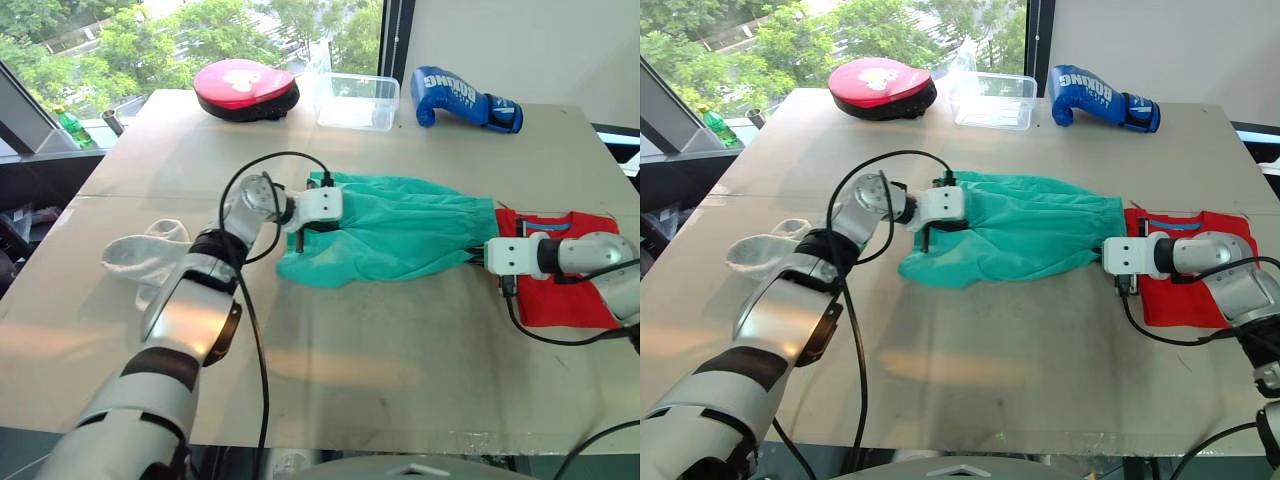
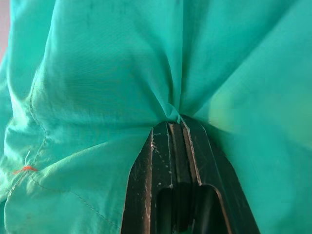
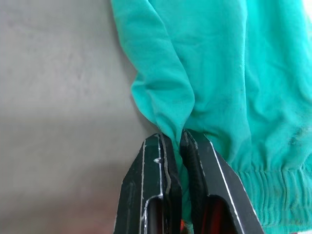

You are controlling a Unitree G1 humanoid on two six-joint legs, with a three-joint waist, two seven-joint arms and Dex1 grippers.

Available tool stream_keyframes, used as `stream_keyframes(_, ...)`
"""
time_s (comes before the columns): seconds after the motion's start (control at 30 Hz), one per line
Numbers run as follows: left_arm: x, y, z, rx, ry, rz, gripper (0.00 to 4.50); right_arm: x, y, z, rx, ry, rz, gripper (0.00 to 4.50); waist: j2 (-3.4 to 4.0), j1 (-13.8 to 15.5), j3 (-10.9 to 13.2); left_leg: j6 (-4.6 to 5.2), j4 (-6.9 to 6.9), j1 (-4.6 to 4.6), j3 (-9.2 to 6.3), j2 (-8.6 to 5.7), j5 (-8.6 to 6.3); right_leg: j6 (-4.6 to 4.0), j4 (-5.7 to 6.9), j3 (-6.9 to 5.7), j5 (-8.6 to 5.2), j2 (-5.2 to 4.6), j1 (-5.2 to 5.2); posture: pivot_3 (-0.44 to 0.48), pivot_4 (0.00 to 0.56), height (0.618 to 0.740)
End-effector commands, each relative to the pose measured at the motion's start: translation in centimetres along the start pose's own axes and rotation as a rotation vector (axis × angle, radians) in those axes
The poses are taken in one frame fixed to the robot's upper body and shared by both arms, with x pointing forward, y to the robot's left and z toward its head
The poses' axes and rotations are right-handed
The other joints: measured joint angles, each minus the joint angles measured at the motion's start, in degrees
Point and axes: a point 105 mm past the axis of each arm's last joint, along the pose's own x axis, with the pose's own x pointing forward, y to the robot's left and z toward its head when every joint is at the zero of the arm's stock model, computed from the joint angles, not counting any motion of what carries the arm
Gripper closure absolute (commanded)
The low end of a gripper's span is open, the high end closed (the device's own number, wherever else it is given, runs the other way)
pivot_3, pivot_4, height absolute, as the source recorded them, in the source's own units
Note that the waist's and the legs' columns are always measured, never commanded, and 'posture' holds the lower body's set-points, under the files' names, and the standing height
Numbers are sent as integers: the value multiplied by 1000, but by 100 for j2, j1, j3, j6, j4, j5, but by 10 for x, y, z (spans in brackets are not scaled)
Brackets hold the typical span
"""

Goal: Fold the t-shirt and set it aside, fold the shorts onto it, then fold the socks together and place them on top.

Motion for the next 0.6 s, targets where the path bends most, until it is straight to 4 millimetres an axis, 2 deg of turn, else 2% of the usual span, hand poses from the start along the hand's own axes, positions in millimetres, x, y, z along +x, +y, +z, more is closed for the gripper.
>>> stream_keyframes(0.03, -2, -36, -36, -107, 103, -130, 4422, -6, -12, 6, -46, -51, -64, 4500, 1, -3, -1, 0, -3, 8, 7, 0, 0, 0, 1, 7, 0, -1, 3, 0, 150, 735)
stream_keyframes(0.1, -4, -38, -35, -112, 99, -114, 4422, -9, -13, 4, -57, -46, -68, 4500, 4, 7, -2, 0, -12, 31, 19, 0, 0, 0, 1, 13, 0, -5, 18, 0, 150, 735)
stream_keyframes(0.17, -4, -31, -34, -111, 89, -50, 4500, -14, -11, 1, -41, -41, -67, 3720, 5, 9, -3, 0, -20, 52, 27, -1, 0, 0, -2, 18, 0, -9, 32, 0, 150, 735)
stream_keyframes(0.27, 0, -5, -19, -121, 17, 124, 4500, -30, -8, -4, 25, -39, -117, 2490, 9, 90, -5, 0, -24, 53, 29, 5, 0, 1, -4, 19, 0, -16, 33, 0, 150, 735)
stream_keyframes(0.3, 1, 2, -14, -117, -6, 169, 4500, -36, -8, -3, 73, -54, -149, 1908, 9, 123, -5, 1, -24, 51, 28, 4, 0, 1, -4, 18, 0, -20, 34, 0, 150, 735)
stream_keyframes(0.33, 1, 8, -8, -103, -30, 212, 4500, -42, -8, -1, 131, -77, -181, 1299, 8, 125, -5, 1, -24, 48, 27, 3, 0, 2, -6, 17, 0, -24, 34, 0, 150, 735)
stream_keyframes(0.43, -1, 27, 8, -102, -96, 314, 4500, -55, 9, 13, 455, -170, -217, 51, 6, 179, -3, 1, -25, 43, 23, -1, 0, 2, -7, 16, 1, -29, 34, 0, 150, 735)
stream_keyframes(0.53, -5, 39, 19, -100, -137, 363, 4500, -59, 31, 36, 780, -272, -220, 51, 2, 221, 0, 0, -30, 36, 15, 0, -1, 2, -11, 15, 1, -32, 31, 0, 150, 735)
stream_keyframes(0.6, -9, 46, 29, -96, -175, 378, 4500, -52, 50, 47, 999, -293, -214, 51, -1, 221, 2, 0, -38, 30, 7, 0, -1, 2, -15, 16, 1, -37, 29, 0, 150, 735)
